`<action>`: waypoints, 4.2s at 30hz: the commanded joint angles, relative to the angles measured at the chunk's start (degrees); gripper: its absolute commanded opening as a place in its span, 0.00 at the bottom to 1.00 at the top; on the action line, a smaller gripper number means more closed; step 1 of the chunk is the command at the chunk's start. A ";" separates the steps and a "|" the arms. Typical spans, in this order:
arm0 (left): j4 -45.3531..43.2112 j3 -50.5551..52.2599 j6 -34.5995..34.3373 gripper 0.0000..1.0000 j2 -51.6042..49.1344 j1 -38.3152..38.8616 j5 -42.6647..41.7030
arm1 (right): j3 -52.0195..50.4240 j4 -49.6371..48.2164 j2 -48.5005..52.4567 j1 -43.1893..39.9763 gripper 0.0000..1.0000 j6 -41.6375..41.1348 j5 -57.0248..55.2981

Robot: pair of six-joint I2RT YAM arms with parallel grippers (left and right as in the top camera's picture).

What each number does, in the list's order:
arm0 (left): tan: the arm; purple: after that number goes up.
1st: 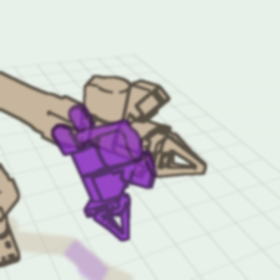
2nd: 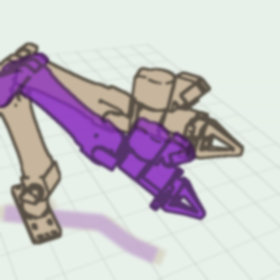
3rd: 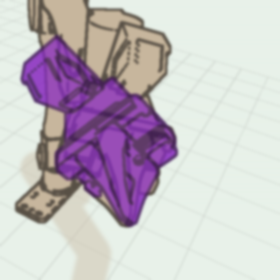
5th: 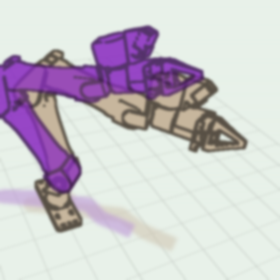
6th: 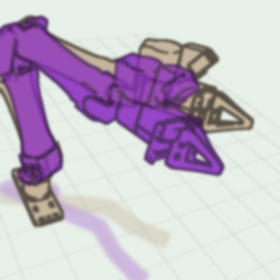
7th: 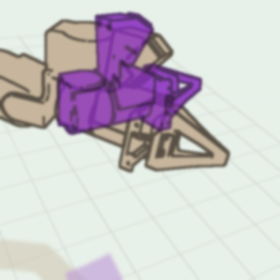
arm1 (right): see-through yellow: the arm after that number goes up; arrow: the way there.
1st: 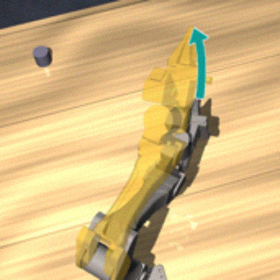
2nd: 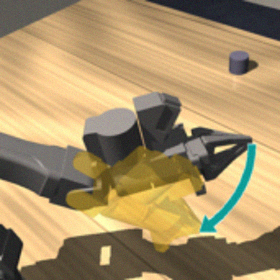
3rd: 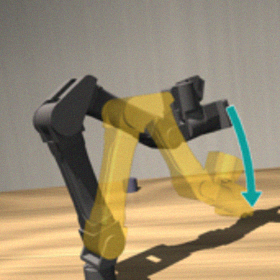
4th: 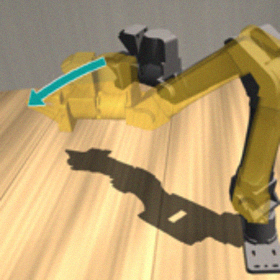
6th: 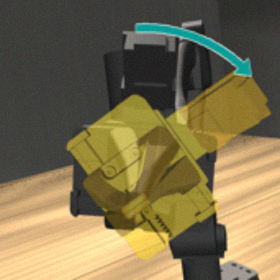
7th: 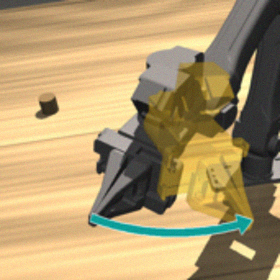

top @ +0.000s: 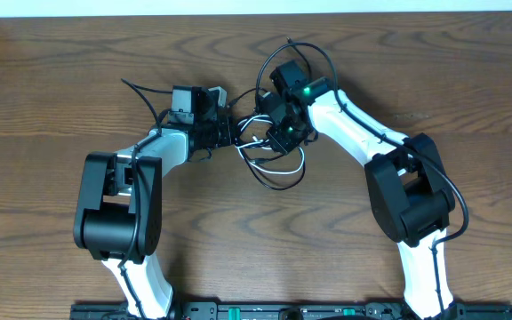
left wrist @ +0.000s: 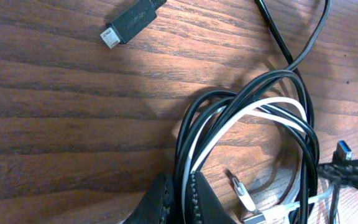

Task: Untangle cables

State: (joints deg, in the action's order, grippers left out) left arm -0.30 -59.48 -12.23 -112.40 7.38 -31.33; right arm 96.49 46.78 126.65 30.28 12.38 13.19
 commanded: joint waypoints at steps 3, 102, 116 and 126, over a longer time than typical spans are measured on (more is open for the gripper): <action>0.02 0.48 -0.33 0.08 0.07 -0.24 0.33 | -0.66 -1.81 0.04 -0.35 0.38 -0.09 -1.79; 0.07 0.48 0.13 0.08 0.07 -0.24 0.37 | -4.66 -8.92 -7.41 -2.10 0.01 -2.97 17.03; 0.17 0.48 0.13 0.08 0.07 -0.24 0.35 | -8.50 -8.11 -7.34 -0.57 0.36 4.02 16.13; 0.48 0.48 0.13 0.08 0.07 -0.24 0.35 | -10.08 -9.99 -7.32 0.35 0.37 2.62 2.97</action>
State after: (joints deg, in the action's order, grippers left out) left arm -0.03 -59.48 -12.21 -112.40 7.31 -31.14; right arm 86.70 36.93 120.88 31.14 15.40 19.90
